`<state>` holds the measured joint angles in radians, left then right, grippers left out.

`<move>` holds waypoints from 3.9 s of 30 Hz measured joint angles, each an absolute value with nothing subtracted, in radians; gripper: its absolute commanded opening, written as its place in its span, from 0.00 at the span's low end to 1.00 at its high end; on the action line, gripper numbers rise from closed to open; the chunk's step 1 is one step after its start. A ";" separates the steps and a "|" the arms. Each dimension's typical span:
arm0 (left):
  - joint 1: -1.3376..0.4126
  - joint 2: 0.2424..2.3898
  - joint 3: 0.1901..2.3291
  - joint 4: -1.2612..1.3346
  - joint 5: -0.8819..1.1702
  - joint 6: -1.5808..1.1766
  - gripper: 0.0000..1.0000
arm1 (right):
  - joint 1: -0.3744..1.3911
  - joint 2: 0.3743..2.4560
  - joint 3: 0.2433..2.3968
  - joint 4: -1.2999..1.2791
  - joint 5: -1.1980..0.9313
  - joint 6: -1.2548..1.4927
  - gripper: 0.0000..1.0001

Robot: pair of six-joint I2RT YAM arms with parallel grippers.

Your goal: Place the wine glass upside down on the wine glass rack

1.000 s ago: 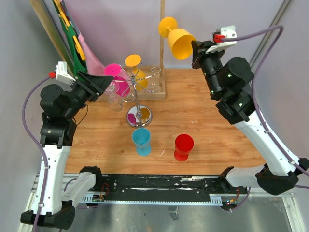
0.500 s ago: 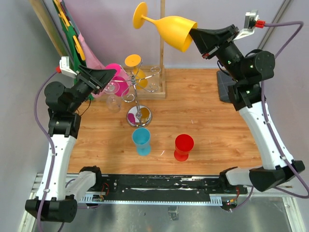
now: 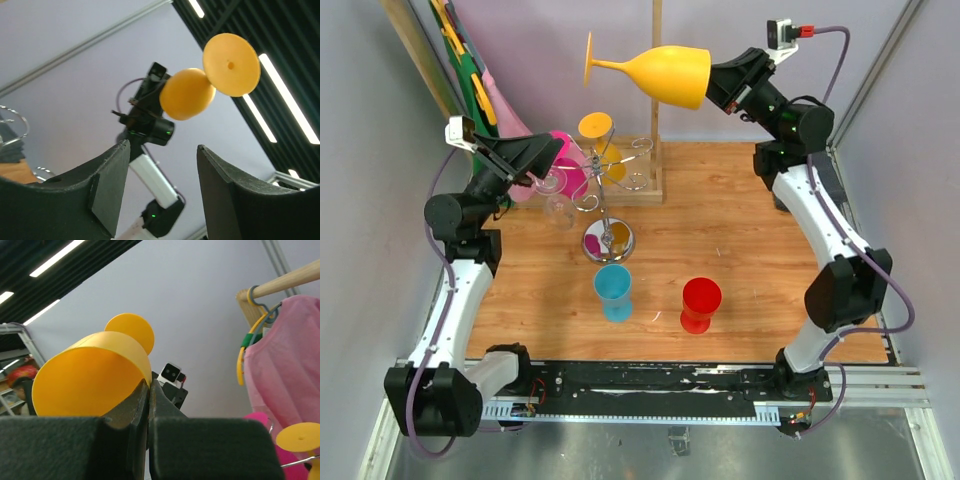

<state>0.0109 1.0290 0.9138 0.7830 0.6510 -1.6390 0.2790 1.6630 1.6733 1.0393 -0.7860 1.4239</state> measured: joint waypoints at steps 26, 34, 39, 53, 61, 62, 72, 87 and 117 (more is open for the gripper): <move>0.011 1.111 0.907 1.367 0.578 -2.059 0.61 | 0.420 1.846 1.757 1.312 -0.826 1.675 0.01; 0.011 1.114 0.906 1.374 0.575 -2.073 0.61 | 0.454 1.875 1.759 1.321 -0.826 1.681 0.01; 0.011 1.114 0.902 1.380 0.572 -2.074 0.61 | 0.472 1.893 1.776 1.320 -0.826 1.688 0.01; 0.011 1.113 0.902 1.384 0.566 -2.074 0.61 | 0.500 1.935 1.806 1.342 -0.825 1.711 0.01; 0.011 1.113 0.902 1.387 0.559 -2.074 0.45 | 0.574 1.996 1.825 1.353 -0.826 1.730 0.01; 0.011 1.113 0.902 1.387 0.558 -2.074 0.40 | 0.575 2.002 1.826 1.354 -0.826 1.730 0.01; 0.000 1.102 0.902 1.419 0.563 -2.075 0.00 | 0.582 2.027 1.826 1.342 -0.826 1.732 0.02; -0.001 1.105 0.921 1.449 0.567 -2.074 0.00 | 0.568 2.028 1.826 1.343 -0.826 1.729 0.44; -0.049 0.904 0.767 1.262 0.587 -2.042 0.00 | 0.235 1.653 1.621 0.947 -0.953 1.316 0.51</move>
<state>-0.0490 0.9043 0.7666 1.2621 0.5873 -2.0422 0.2352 1.6531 1.6207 0.9470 -0.9531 1.3163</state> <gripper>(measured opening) 0.044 0.504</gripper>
